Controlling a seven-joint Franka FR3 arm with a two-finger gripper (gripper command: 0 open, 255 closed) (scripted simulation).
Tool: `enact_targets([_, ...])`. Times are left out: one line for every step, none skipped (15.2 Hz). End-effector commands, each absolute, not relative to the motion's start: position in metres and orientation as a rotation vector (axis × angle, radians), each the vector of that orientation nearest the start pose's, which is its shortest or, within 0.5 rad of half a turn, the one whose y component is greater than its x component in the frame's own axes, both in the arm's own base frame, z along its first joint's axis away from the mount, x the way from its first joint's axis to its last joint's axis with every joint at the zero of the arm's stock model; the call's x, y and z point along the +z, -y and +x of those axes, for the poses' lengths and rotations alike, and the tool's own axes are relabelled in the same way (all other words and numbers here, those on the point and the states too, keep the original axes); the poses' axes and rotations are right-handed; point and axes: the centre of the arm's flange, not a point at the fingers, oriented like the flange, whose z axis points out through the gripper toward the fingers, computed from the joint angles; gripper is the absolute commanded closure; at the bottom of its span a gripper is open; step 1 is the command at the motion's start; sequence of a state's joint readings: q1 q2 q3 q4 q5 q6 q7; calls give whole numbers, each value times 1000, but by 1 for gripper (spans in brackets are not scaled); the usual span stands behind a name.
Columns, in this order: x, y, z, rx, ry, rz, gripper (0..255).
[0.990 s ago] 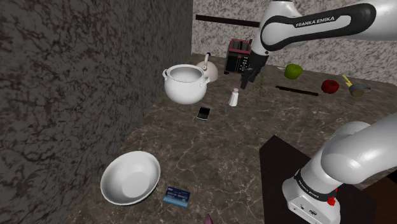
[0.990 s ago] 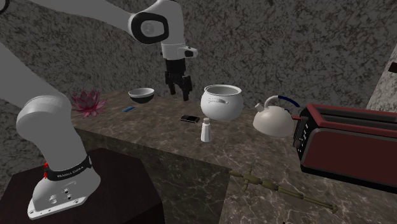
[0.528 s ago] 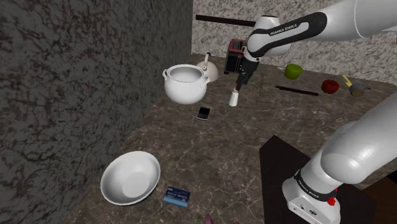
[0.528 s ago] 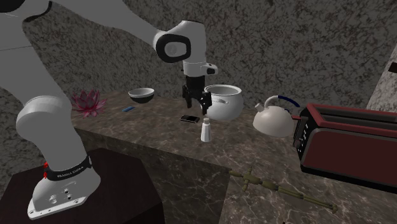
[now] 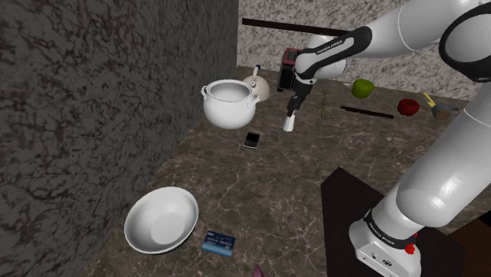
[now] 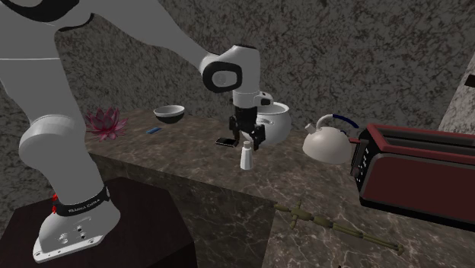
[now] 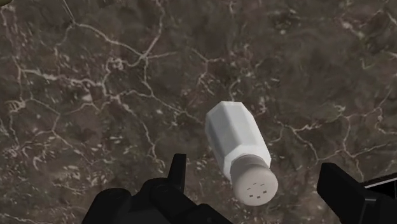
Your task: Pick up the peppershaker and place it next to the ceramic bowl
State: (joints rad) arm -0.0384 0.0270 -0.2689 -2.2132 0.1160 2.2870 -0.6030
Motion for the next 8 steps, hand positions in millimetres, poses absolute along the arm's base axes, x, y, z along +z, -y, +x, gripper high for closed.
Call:
enact_targets([361, 160, 514, -123, 342, -3068, 0])
enact_targets([356, 159, 515, -123, 342, -3068, 0])
enact_targets([347, 159, 515, -123, 342, -3068, 0])
enact_targets([347, 159, 515, -123, 342, -3068, 0])
enact_targets([347, 159, 515, -123, 342, -3068, 0])
enact_targets([347, 159, 515, -123, 342, -3068, 0])
enact_targets([347, 159, 515, -123, 342, -3068, 0])
enact_targets([347, 159, 515, -123, 342, -3068, 0])
